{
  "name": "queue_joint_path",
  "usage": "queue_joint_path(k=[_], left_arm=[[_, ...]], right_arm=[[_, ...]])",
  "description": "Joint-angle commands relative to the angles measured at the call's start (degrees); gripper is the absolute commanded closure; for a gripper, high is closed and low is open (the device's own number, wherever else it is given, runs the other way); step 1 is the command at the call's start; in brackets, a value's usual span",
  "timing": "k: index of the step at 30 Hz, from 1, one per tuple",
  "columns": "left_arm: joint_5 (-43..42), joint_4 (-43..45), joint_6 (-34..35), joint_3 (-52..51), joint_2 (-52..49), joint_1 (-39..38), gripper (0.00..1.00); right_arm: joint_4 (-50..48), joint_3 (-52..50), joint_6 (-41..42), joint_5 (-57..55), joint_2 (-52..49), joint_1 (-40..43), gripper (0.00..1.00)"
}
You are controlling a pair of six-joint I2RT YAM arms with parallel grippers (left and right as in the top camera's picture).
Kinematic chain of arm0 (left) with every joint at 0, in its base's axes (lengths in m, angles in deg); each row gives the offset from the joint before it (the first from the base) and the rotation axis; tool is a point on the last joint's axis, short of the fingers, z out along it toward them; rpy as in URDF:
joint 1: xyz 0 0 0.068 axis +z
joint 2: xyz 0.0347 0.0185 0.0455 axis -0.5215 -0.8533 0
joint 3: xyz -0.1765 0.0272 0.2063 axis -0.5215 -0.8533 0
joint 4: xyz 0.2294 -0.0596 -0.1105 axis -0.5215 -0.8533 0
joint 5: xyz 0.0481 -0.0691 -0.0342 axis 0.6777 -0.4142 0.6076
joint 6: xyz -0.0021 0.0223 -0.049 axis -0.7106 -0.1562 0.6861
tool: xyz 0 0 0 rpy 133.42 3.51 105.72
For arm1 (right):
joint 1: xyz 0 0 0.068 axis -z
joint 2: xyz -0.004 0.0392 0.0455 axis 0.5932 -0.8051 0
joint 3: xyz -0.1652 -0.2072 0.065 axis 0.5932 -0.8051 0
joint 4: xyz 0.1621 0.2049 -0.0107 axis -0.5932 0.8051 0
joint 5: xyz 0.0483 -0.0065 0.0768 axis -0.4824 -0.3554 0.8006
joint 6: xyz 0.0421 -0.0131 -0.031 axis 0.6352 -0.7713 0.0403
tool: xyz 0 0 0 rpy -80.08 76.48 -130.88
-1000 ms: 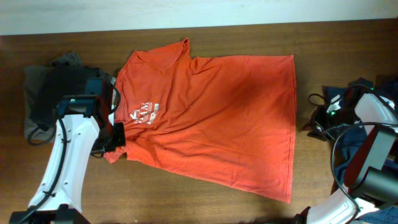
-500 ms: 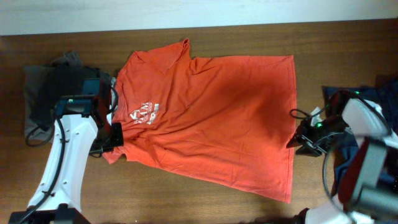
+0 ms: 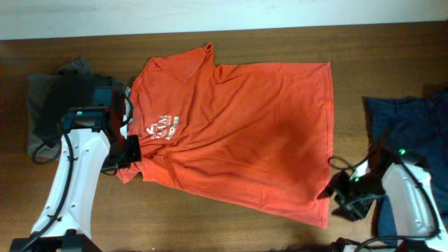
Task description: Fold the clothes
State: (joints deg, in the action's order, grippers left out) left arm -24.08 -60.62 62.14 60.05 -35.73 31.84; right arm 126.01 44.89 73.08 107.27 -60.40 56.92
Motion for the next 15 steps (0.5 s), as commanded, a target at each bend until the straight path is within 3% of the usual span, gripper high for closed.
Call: queue_joint_path(k=[1,15], left_arm=[[-0.74,0.52,0.74,0.35,0.13,0.26,1.00],[-2.56,1.60,0.74,0.37,0.13,0.26,1.00]], right_arm=[[-2.12,-6.80,3.54,0.74,0.04,0.11,0.45],[-13.64,-13.18,8.17,-7.72,-0.04,0.11,0.45]])
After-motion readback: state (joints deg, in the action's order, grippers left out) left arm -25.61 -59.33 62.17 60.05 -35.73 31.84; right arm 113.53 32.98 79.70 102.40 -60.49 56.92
